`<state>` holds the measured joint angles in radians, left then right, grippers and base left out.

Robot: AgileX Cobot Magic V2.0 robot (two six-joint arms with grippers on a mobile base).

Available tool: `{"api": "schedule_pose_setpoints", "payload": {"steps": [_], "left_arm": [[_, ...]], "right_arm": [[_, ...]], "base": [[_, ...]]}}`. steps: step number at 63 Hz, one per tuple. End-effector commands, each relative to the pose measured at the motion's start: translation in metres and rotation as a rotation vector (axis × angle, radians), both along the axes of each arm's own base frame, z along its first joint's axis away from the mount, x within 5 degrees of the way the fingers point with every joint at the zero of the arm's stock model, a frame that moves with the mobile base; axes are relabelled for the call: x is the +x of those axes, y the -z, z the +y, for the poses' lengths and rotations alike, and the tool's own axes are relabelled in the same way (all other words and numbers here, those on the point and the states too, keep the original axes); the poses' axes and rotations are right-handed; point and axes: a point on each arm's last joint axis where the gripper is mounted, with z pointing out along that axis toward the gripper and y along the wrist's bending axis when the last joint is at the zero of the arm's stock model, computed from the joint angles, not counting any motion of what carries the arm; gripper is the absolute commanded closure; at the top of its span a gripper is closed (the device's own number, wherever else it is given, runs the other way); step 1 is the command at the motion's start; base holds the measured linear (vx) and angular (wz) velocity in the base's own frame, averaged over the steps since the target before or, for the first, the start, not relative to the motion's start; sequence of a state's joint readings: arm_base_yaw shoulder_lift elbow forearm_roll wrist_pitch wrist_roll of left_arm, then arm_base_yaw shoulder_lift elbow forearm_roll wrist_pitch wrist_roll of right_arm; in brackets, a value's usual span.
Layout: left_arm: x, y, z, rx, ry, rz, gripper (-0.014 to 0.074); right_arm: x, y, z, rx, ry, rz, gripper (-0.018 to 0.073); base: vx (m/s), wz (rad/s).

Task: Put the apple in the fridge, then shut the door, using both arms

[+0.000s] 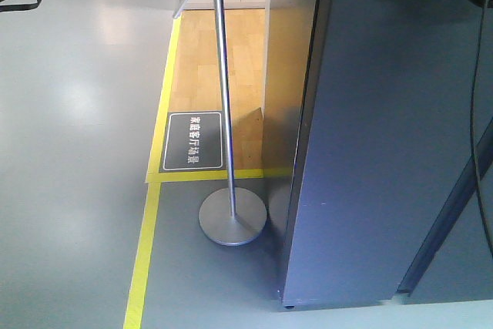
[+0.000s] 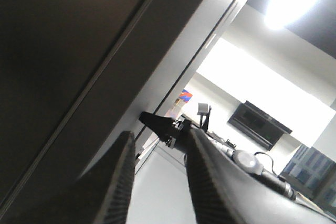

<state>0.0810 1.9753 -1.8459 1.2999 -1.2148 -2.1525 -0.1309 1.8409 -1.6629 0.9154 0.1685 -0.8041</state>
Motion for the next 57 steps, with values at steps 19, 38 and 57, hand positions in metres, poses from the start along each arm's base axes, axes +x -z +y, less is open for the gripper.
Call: {"api": "schedule_pose_setpoints", "payload": {"steps": [19,38,57], "left_arm": [[-0.034,-0.039,-0.005,-0.035,0.162,-0.144,0.036],[-0.066,-0.074,-0.009,-0.003,0.165,-0.237,0.0468],[-0.146,-0.106,-0.025,0.473,0.127,-0.369,0.0605]], "right_arm": [[-0.028,-0.056,0.006,-0.108,-0.152,-0.023,0.0094],[-0.11,-0.128,0.038,-0.171,-0.391,-0.049,0.049],[-0.202,-0.165,0.074,-0.263,-0.722,-0.068,0.0566]], "base": [[0.0,0.0],[0.0,0.0],[0.0,0.0]]}}
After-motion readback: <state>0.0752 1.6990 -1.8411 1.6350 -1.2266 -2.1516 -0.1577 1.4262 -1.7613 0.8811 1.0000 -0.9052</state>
